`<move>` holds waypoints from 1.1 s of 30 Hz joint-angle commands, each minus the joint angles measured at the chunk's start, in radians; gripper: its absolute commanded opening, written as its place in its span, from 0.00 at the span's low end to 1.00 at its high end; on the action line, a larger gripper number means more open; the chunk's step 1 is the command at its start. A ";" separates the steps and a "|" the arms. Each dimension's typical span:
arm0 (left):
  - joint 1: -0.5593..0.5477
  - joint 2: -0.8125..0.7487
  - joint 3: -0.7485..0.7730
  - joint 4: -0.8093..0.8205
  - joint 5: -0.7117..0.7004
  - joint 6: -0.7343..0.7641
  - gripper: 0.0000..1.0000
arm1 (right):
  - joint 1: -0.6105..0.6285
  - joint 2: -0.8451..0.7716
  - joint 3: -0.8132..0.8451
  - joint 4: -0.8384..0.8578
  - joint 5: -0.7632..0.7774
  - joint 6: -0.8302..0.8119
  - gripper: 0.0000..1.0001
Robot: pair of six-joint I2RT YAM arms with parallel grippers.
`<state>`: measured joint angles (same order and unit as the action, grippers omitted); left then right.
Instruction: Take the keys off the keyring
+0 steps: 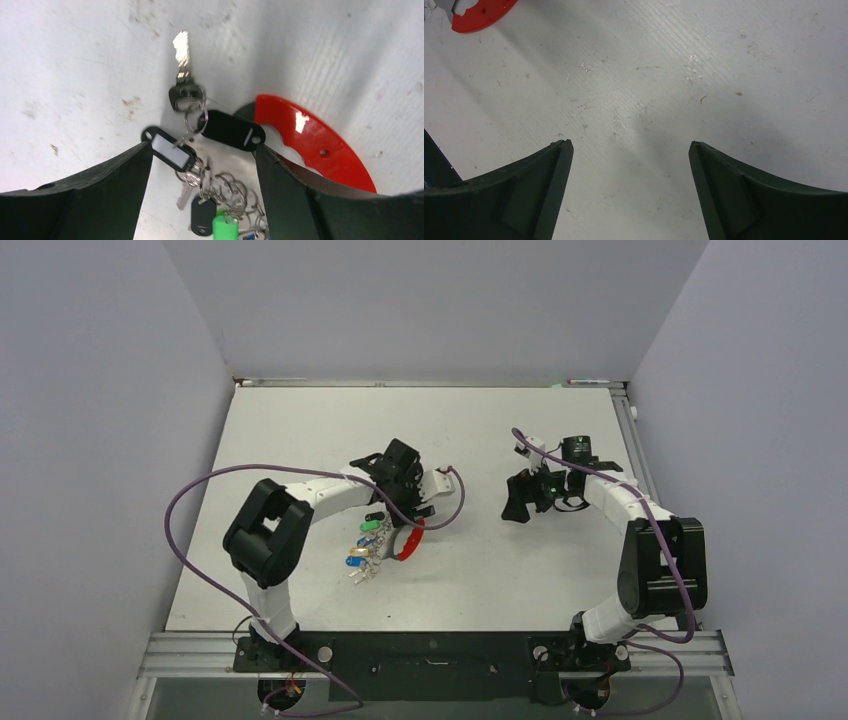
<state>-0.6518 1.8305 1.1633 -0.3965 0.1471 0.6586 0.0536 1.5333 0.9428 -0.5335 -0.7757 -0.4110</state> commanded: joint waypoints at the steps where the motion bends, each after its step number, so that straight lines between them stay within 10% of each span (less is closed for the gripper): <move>1: 0.026 0.027 0.140 -0.049 0.076 -0.021 0.72 | -0.001 -0.027 -0.001 0.059 -0.056 0.029 0.90; 14: 0.081 -0.270 -0.119 -0.101 0.106 -0.160 0.72 | 0.045 -0.065 -0.053 0.249 -0.060 0.245 0.90; 24: 0.092 -0.153 -0.099 -0.144 0.052 0.129 0.66 | 0.095 -0.027 -0.040 0.244 -0.075 0.296 0.90; 33: 0.091 -0.064 -0.067 -0.157 0.112 0.180 0.36 | 0.097 -0.022 -0.084 0.308 -0.129 0.357 0.90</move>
<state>-0.5663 1.7344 1.0561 -0.5411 0.2096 0.7956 0.1513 1.5112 0.8780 -0.3042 -0.8463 -0.1032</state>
